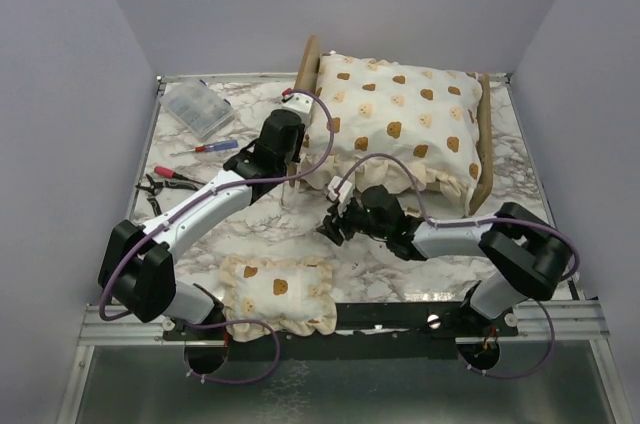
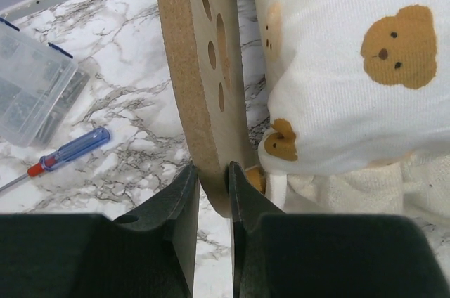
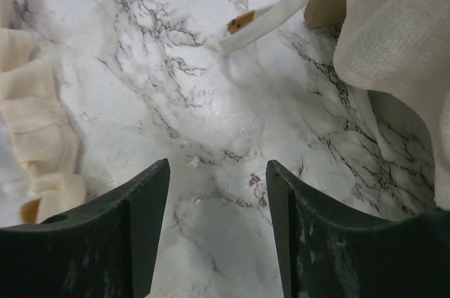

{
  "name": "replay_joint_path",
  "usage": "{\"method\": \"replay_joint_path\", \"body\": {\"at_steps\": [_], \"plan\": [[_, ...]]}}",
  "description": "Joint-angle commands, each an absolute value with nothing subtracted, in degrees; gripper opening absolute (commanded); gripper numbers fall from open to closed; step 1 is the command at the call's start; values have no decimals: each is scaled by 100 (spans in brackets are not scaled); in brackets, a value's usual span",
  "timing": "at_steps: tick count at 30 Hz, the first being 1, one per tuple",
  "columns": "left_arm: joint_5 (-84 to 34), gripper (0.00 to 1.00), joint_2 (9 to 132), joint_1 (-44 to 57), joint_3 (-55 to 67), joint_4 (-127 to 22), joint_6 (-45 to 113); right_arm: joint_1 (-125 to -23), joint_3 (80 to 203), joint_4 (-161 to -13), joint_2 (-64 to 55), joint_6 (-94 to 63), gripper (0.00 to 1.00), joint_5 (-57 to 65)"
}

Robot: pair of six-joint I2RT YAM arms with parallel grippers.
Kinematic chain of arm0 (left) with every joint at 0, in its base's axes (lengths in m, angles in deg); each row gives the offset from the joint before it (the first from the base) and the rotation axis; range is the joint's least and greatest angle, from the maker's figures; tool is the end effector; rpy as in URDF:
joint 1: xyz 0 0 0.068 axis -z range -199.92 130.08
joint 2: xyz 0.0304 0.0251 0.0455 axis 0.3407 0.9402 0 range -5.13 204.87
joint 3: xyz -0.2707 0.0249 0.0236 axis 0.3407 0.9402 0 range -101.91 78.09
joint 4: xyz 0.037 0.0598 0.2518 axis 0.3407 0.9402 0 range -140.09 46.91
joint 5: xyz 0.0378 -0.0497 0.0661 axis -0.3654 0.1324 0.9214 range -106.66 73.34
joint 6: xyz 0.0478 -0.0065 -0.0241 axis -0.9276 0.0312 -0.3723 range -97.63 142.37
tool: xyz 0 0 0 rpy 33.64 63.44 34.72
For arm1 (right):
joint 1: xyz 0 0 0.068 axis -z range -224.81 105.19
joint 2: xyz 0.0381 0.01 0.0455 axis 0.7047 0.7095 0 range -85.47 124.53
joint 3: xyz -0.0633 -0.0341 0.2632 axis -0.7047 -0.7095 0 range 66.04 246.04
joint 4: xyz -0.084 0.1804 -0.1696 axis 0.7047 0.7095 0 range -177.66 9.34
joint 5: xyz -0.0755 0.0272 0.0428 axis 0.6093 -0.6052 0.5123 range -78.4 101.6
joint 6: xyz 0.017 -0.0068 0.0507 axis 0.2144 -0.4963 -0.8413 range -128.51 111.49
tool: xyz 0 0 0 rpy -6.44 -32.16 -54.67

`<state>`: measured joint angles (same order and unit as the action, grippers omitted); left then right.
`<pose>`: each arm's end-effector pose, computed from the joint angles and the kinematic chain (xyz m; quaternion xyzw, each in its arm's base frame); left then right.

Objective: Set up the pet bed

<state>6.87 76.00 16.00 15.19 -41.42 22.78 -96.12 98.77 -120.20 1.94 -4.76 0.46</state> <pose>0.2723 -0.1796 0.3065 0.1528 0.8271 0.0054 0.5409 0.1819 0.2382 0.1710 -0.4298 0.7073 0.2977 0.4758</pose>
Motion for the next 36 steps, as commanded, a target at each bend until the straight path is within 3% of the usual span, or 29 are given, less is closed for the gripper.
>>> {"method": "replay_joint_path", "body": {"at_steps": [1,4,9,16,26,30,34,36], "plan": [[344,29,7458,1539,1488,-4991,2146,-9666,10190,-13170,946,220,62,484],[326,50,7251,1475,1608,-4987,2211,-9666,10408,-13649,1497,270,63,1006],[427,66,6723,1180,1874,-4984,2452,-9662,10709,-14068,2172,225,62,2112],[465,71,6308,745,2078,-5158,2698,-9587,11177,-13990,2750,-56,61,2798],[624,71,6123,564,2140,-5158,2580,-9350,11708,-12692,3333,-1147,55,1774],[601,71,6101,519,2147,-5158,2580,-9356,11730,-12320,3421,-1602,39,1482],[601,71,6075,498,2157,-5158,2563,-9359,11588,-12273,3316,-1695,5,1214],[593,71,6047,493,2164,-5158,2554,-9359,11582,-12130,3189,-1689,1,997]]}}
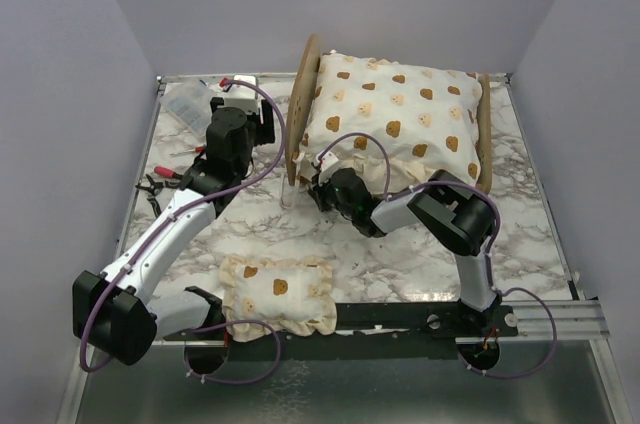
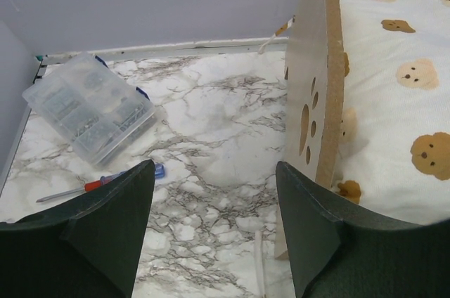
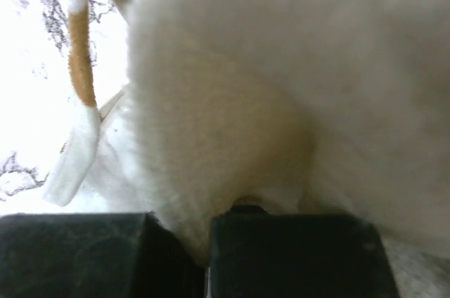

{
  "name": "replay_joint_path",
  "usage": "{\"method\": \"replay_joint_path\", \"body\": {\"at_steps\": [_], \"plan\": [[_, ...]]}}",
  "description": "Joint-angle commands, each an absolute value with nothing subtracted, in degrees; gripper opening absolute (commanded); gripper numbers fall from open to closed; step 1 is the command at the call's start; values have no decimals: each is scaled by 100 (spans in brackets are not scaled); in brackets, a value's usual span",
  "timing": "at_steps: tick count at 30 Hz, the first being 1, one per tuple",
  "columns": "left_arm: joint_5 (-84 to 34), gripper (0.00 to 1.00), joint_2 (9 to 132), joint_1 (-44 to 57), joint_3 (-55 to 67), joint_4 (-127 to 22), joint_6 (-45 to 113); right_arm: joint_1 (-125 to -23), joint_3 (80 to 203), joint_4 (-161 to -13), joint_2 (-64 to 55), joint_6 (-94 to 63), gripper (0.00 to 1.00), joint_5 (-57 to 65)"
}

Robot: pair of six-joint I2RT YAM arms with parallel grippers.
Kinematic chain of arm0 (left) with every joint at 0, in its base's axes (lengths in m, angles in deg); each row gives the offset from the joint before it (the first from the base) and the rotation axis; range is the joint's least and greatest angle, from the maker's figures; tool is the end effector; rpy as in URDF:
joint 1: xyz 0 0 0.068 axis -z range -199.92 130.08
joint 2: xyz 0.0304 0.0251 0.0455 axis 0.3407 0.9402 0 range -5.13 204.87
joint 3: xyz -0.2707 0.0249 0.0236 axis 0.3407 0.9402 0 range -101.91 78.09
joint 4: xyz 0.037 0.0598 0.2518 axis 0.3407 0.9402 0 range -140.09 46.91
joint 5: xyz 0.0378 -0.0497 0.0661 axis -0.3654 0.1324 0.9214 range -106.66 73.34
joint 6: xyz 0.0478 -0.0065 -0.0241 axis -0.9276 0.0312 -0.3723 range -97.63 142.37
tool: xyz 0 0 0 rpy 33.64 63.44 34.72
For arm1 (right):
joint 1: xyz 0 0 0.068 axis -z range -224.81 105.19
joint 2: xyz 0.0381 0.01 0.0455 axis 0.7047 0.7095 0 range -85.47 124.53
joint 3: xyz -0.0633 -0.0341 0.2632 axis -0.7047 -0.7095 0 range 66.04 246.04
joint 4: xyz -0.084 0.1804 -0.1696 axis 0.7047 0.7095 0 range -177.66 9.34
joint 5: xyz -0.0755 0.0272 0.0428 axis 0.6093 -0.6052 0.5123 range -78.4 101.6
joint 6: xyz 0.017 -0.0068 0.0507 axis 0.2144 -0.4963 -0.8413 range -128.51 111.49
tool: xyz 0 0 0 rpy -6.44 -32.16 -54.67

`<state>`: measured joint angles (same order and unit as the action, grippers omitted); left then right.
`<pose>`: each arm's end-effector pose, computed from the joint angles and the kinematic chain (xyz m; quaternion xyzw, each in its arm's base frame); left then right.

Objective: Set up the pet bed

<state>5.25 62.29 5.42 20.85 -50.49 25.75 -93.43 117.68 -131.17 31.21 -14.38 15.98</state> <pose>0.2550 -0.1060 0.3549 0.0228 0.7605 -0.0160 0.6488 0.2652 0.2970 0.1125 -0.2812 0.7772 0.2293 0.5142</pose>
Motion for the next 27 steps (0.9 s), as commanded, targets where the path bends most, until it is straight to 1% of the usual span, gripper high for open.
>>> {"method": "replay_joint_path", "body": {"at_steps": [1,8,12,14,19,25,27], "plan": [[593,71,6032,487,2166,-5158,2546,-9371,11613,-12001,3110,-1702,1,920],[499,71,5983,493,2157,-5129,2531,-9595,11601,-11048,2449,-2328,1,685],[414,71,6047,489,2003,-4828,2710,-9596,11821,-9852,1947,-3024,1,400],[146,71,6084,489,1889,-4529,2923,-9596,11699,-9611,1628,-3345,1,165],[-683,70,6047,495,1900,-3826,3595,-9596,11212,-9675,1198,-3935,1,-401],[-1832,69,5903,521,2765,-3649,4394,-9605,10888,-10099,1068,-4147,1,-688],[-2012,68,5939,578,3045,-3657,4548,-9605,10865,-10186,1067,-4153,0,-761]]}}
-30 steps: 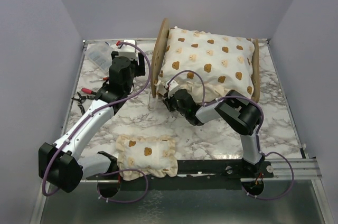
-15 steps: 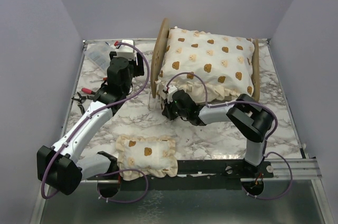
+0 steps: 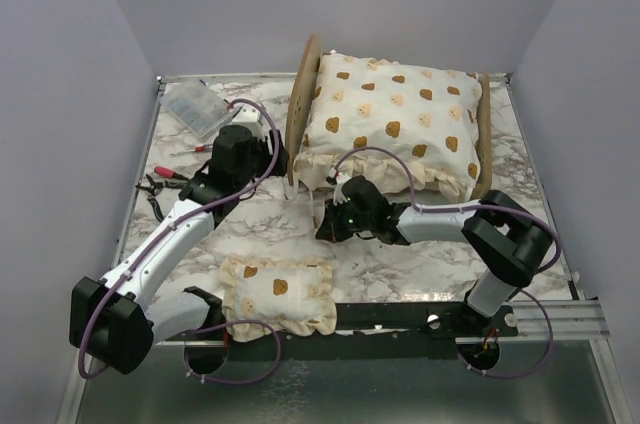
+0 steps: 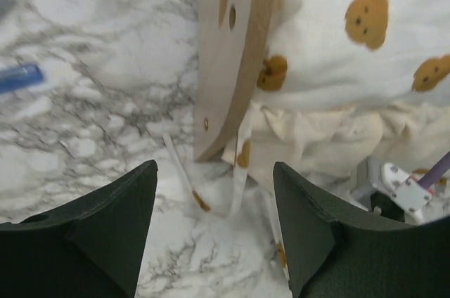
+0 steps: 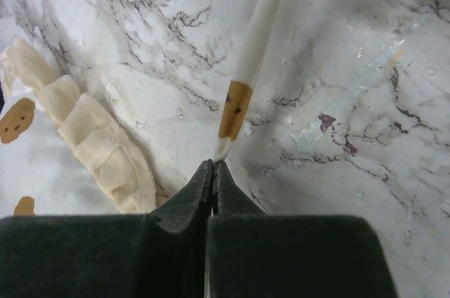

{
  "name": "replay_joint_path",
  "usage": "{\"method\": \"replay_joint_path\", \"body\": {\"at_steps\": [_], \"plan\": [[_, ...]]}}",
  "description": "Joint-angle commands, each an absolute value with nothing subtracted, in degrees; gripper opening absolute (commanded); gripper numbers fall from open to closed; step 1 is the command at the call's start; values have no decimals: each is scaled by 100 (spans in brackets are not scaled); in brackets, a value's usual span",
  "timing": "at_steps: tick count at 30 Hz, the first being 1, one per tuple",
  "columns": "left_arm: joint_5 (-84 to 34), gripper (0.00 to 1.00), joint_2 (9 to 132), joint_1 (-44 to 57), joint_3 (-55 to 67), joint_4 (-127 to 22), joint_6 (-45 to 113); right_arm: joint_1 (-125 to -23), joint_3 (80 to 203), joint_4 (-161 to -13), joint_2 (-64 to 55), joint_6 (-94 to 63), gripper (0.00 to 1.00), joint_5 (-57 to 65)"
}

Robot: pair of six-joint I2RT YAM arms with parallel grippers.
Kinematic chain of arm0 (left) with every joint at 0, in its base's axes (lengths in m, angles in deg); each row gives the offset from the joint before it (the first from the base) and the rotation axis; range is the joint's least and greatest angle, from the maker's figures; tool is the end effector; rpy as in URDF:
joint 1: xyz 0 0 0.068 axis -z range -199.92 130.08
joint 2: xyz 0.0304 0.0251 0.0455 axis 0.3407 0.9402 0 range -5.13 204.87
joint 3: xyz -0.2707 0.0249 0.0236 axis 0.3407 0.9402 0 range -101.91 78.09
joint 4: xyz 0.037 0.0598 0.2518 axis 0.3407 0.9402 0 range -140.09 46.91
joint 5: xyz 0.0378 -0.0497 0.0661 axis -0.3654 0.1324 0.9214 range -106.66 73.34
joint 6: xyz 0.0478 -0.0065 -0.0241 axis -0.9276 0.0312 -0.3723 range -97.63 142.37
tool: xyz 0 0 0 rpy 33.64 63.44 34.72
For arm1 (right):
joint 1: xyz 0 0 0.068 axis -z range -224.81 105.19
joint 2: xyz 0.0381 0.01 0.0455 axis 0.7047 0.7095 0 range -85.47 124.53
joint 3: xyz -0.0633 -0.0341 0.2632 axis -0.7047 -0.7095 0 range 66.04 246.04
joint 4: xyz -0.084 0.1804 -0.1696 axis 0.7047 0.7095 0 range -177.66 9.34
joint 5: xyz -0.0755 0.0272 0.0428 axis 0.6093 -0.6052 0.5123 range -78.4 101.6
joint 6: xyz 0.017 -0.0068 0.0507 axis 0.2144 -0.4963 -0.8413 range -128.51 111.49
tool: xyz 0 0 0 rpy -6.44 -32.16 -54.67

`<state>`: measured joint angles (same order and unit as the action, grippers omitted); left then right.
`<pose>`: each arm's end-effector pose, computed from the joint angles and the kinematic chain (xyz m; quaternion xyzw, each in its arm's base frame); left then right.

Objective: Set up the pet bed

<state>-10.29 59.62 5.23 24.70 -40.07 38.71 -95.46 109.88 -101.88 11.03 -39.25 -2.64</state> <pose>0.2382 -0.1074 0.3230 0.0321 0.8247 -0.1564 0.5425 0.2032 0.2617 0.1500 -0.2076 0.8708 0.3660 0.2544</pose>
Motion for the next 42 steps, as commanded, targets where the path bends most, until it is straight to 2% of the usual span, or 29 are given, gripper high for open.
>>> {"method": "replay_joint_path", "body": {"at_steps": [1,8,16,23,28,31,38,42], "plan": [[-2038,68,5961,629,3160,-3656,4605,-9609,10834,-10242,1061,-4174,1,-785],[-1992,67,6140,989,3755,-4187,4999,-9614,10617,-10719,969,-4223,1,-614],[-753,64,6549,1542,4081,-5203,5139,-9611,10611,-11067,1062,-4202,1,-569],[38,49,7297,1610,4100,-5790,5174,-9614,10596,-11210,1090,-4204,1,-600],[267,23,7531,1616,4172,-6068,5106,-9609,10531,-11270,1036,-4224,1,-583],[387,1,7274,1620,4235,-5790,5070,-9614,10507,-11284,980,-4226,1,-581],[1248,0,5948,1603,4134,-4302,5061,-9614,10731,-11320,1078,-4215,1,-779],[1392,0,5720,1534,3888,-3788,4939,-9656,10994,-11341,1255,-4199,1,-892]]}}
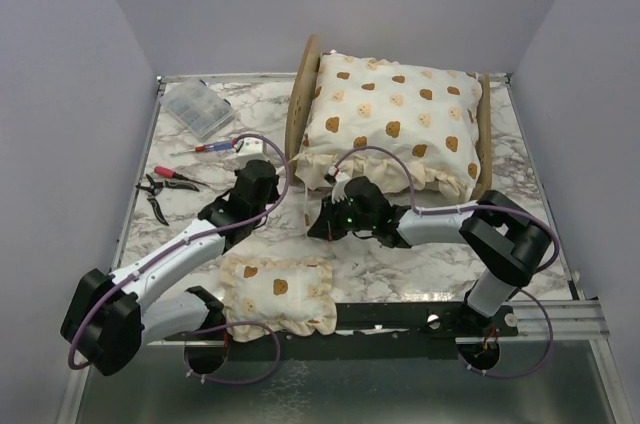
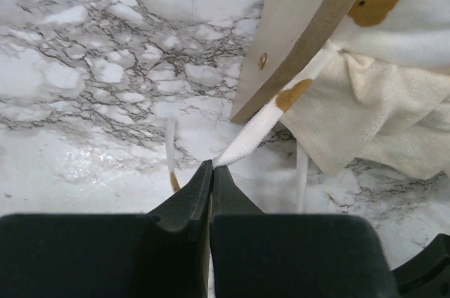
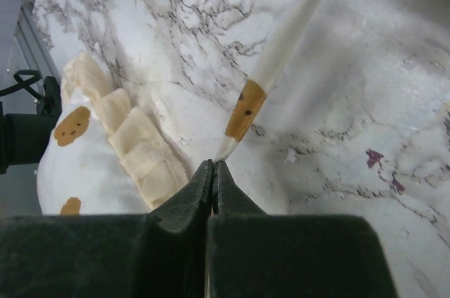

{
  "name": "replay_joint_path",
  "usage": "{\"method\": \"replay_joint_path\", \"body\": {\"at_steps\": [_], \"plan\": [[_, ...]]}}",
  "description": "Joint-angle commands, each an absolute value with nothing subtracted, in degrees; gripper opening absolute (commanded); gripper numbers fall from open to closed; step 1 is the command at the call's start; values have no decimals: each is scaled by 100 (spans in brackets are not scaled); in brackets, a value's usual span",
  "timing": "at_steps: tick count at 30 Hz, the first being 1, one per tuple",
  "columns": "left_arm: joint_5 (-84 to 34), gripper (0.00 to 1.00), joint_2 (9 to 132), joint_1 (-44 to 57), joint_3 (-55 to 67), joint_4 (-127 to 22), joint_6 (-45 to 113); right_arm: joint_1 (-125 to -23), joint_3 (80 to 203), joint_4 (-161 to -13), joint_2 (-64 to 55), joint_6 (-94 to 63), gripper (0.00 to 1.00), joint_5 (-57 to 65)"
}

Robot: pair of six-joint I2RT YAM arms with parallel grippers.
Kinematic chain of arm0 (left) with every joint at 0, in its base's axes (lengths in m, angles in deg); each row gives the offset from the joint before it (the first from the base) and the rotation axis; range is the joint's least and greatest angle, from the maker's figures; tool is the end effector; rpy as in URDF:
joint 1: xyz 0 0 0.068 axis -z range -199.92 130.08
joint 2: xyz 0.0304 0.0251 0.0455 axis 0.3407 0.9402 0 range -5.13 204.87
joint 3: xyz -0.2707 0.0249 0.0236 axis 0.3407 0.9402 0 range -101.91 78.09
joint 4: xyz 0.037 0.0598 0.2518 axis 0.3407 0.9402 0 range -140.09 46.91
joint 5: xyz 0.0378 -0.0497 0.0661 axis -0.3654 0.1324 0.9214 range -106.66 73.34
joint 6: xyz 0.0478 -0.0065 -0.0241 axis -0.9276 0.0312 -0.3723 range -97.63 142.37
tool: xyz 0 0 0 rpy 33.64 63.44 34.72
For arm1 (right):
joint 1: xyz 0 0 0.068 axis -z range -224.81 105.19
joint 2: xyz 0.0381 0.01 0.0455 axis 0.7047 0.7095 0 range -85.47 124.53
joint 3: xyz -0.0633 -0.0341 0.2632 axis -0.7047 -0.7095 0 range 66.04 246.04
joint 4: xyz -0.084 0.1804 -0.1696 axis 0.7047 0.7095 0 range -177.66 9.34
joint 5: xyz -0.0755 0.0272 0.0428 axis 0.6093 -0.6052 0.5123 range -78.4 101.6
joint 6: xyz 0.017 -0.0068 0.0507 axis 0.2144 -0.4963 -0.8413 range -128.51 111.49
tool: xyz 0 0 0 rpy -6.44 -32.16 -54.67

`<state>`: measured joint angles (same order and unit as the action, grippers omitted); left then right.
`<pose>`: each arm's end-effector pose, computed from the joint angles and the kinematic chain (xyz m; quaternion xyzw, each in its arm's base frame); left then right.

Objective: Set up the pet bed

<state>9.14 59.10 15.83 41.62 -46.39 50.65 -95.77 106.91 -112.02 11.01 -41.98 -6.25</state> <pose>0.2042 -0.1278 0.2349 -0.0535 0.8556 -0.0875 0.5073 0.1993 0.2632 0.1516 -0.2061 0.8393 0.4257 0.2680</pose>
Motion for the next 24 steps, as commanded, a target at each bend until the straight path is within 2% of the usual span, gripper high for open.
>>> {"method": "replay_joint_path", "body": {"at_steps": [1,6,13,15,19,22,24], "plan": [[1301,0,5727,1492,3862,-3740,4936,-9676,11079,-11303,1290,-4181,1,-880],[673,0,5796,1394,3790,-3702,5030,-9799,11468,-11245,1521,-4120,1,-817],[452,0,5960,1114,4044,-3665,5141,-9911,11899,-11274,1698,-4190,1,-767],[401,5,5872,1073,4114,-3687,5226,-9926,12029,-11286,1798,-4234,1,-694],[494,25,5465,970,4052,-3490,5237,-9963,12346,-11352,2061,-4285,1,-518],[610,32,5175,806,3907,-3186,5169,-10003,12657,-11399,2332,-4318,1,-344],[722,33,4979,744,3846,-3006,5116,-10024,12891,-11415,2544,-4316,1,-180]]}}
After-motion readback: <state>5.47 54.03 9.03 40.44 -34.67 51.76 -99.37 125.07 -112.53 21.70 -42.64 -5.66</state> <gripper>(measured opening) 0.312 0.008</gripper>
